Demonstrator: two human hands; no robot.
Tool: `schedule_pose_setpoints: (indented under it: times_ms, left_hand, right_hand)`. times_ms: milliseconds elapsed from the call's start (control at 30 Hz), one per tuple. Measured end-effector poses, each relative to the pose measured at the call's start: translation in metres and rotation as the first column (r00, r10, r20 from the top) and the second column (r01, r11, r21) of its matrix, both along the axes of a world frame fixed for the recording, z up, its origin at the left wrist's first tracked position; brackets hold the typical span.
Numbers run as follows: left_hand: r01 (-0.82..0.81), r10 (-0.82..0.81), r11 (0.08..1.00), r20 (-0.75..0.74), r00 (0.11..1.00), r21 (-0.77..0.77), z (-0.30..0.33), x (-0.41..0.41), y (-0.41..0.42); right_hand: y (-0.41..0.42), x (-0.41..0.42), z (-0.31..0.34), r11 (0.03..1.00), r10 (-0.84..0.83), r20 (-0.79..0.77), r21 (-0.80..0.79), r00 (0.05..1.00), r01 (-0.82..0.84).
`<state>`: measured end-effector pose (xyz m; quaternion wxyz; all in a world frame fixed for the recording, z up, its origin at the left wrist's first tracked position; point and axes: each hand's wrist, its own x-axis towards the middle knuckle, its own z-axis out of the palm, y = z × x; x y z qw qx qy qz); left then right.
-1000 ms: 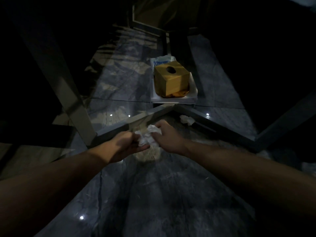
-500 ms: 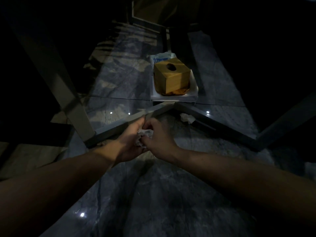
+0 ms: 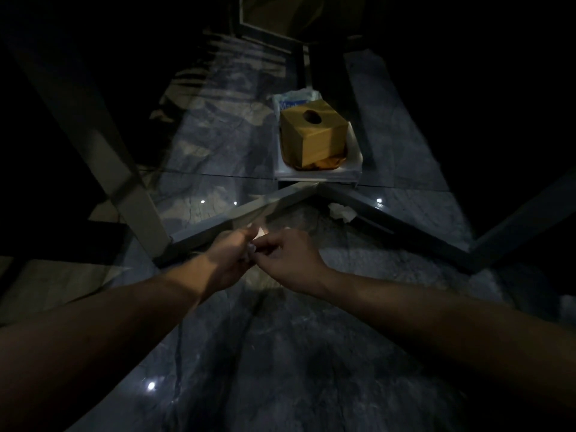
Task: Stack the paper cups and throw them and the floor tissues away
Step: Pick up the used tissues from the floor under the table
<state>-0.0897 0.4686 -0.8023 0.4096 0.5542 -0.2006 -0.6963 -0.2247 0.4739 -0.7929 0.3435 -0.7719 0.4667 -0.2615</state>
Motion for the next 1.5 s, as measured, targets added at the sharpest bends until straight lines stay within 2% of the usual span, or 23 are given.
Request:
schedule_pose_setpoints:
  times_ms: [67, 133, 233, 300, 367, 467, 533, 667, 733, 867, 1067, 1267, 1500]
  left_hand:
    - [-0.012, 0.012, 1.000, 0.008, 1.000, -0.002, 0.001, 0.002, 0.000]
    - [-0.020, 0.020, 1.000, 0.005, 1.000, -0.004, -0.001, 0.003, -0.001]
    - [-0.024, 0.024, 1.000, 0.013, 1.000, 0.004, -0.002, 0.005, 0.000]
    - [-0.026, 0.026, 0.999, -0.002, 1.000, 0.028, -0.005, 0.007, 0.000]
    - [-0.025, 0.026, 0.999, -0.033, 0.999, 0.030, -0.005, 0.007, 0.001]
    - [-0.061, 0.065, 0.997, -0.106, 0.992, 0.045, -0.008, 0.008, -0.001]
    - [-0.056, 0.062, 0.997, -0.096, 0.993, 0.061, -0.008, 0.007, -0.003]
    - [-0.066, 0.072, 0.995, -0.085, 0.994, 0.073, -0.013, 0.002, -0.012]
    - [-0.076, 0.084, 0.994, -0.092, 0.992, 0.083, -0.016, 0.000, -0.017]
    - [-0.081, 0.092, 0.992, -0.113, 0.989, 0.094, -0.025, -0.004, -0.025]
    - [-0.114, 0.125, 0.990, -0.134, 0.983, 0.088, -0.034, -0.013, -0.036]
    - [-0.136, 0.156, 0.984, -0.186, 0.970, 0.118, -0.034, -0.026, -0.049]
    - [-0.159, 0.183, 0.975, -0.161, 0.970, 0.154, -0.044, -0.029, -0.046]
  right_hand:
    - [0.000, -0.002, -0.003, 0.995, 0.074, -0.050, -0.057, 0.996, -0.076]
    - [-0.002, -0.006, -0.007, 0.958, 0.186, -0.201, -0.180, 0.962, -0.223]
    - [-0.009, -0.019, -0.010, 0.808, 0.318, -0.460, -0.326, 0.829, -0.491]
    - [-0.015, -0.031, -0.015, 0.737, 0.348, -0.558, -0.334, 0.754, -0.587]
    - [-0.023, -0.044, -0.021, 0.738, 0.335, -0.593, -0.317, 0.732, -0.595]
    - [-0.038, -0.066, -0.028, 0.791, 0.277, -0.639, -0.273, 0.718, -0.548]
    - [-0.048, -0.079, -0.033, 0.846, 0.206, -0.696, -0.227, 0.688, -0.483]
    - [-0.063, -0.096, -0.043, 0.968, 0.084, -0.747, -0.097, 0.659, -0.233]
    - [-0.071, -0.104, -0.049, 0.994, 0.046, -0.772, -0.027, 0.634, -0.106]
    - [-0.089, -0.116, -0.065, 0.997, 0.019, -0.751, 0.063, 0.660, 0.042]
    - [-0.109, -0.116, -0.081, 0.985, -0.072, -0.754, 0.050, 0.653, 0.167]
    - [-0.126, -0.108, -0.095, 0.966, -0.107, -0.714, 0.090, 0.692, 0.242]
    - [-0.131, -0.108, -0.108, 0.957, -0.113, -0.743, 0.097, 0.660, 0.273]
